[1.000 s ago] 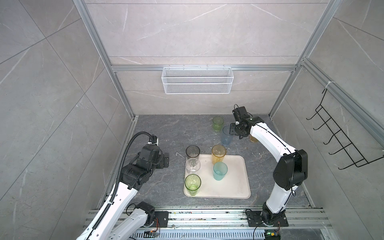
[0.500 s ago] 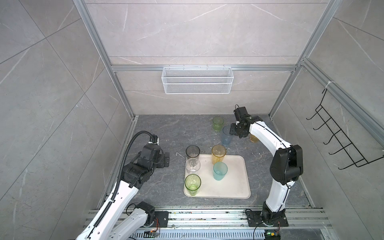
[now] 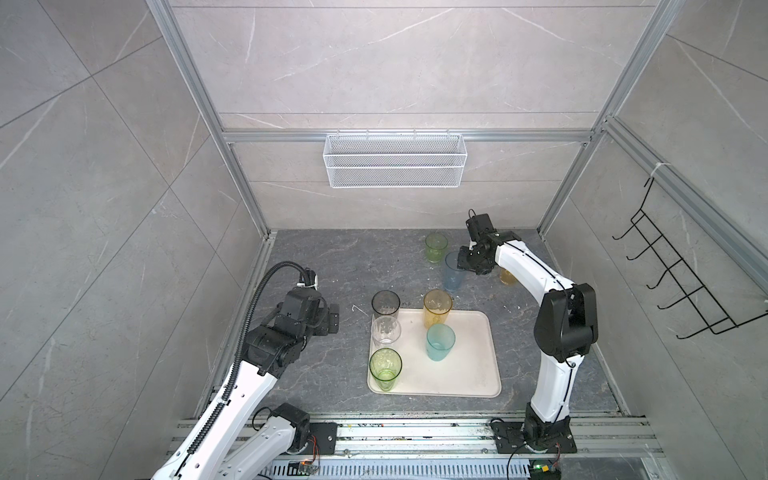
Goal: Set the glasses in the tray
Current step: 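Move the right gripper over the blue cup beyond the tray, then lower the right gripper and close it on the blue cup's rim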
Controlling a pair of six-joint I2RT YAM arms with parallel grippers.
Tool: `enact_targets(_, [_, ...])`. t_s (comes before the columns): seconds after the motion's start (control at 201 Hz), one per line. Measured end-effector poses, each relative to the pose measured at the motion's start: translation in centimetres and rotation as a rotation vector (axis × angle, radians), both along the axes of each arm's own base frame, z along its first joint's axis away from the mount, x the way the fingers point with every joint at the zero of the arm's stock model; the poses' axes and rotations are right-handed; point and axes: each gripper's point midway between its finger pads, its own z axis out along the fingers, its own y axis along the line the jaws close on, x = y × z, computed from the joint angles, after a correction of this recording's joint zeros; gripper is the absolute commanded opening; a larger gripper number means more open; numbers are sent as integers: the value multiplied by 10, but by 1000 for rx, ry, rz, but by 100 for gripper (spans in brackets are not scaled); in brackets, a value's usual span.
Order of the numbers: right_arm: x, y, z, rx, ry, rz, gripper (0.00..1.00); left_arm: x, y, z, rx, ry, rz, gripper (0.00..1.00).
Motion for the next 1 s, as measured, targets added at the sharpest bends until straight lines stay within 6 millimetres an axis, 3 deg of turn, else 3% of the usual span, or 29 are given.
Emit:
enact_targets(0.334, [1,3,-6,11,14,7,44,1,0,-2,4,8,0,99])
enact_targets(0.996, [3,3,-3,8,6,14,16,2,-1,-5,9,18,0,99])
